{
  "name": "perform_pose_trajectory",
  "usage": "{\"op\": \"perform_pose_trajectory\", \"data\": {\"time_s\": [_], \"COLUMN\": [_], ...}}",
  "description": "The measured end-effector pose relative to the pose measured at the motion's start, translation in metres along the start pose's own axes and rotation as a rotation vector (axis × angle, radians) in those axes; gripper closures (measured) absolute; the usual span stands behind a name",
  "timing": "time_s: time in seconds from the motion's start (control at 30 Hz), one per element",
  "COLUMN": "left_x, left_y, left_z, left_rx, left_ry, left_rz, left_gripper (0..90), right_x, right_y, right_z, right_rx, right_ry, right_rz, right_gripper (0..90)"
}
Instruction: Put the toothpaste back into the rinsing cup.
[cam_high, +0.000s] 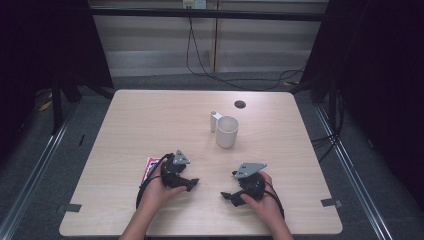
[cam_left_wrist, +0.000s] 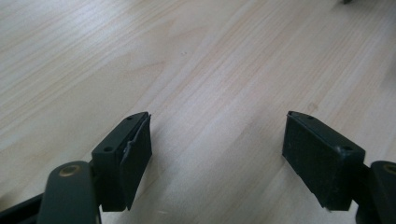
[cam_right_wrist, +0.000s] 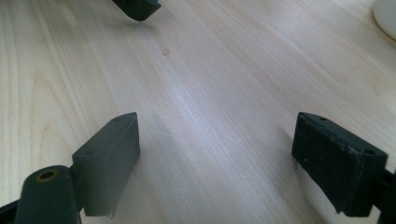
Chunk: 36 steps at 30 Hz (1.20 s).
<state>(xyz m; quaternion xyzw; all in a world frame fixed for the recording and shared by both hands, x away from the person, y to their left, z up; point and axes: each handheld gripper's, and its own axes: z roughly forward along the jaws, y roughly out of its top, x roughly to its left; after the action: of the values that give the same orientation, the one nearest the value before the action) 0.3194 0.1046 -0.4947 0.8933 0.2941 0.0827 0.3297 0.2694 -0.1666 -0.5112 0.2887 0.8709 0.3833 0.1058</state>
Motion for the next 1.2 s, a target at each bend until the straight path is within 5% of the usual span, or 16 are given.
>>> {"op": "perform_pose_trajectory", "data": {"time_s": [0.23, 0.57, 0.73, 1.2], "left_x": [0.006, 0.027, 0.038, 0.052], "left_y": [0.011, 0.019, 0.016, 0.002], "left_z": [-0.009, -0.036, -0.049, -0.062], "left_rx": [0.054, 0.145, 0.166, 0.212], "left_ry": [-0.011, -0.003, 0.011, 0.053], "left_rz": [-0.003, -0.071, -0.119, -0.171], "left_gripper": [25.7, 28.9, 28.7, 28.4], "right_x": [0.000, 0.000, 0.000, 0.000], "right_y": [0.000, 0.000, 0.000, 0.000], "right_z": [0.000, 0.000, 0.000, 0.000], "right_rx": [0.000, 0.000, -0.001, -0.001], "right_ry": [0.000, 0.000, 0.000, -0.001], "right_rz": [0.001, -0.001, 0.000, -0.002], "right_gripper": [14.8, 14.8, 14.8, 14.8]}}
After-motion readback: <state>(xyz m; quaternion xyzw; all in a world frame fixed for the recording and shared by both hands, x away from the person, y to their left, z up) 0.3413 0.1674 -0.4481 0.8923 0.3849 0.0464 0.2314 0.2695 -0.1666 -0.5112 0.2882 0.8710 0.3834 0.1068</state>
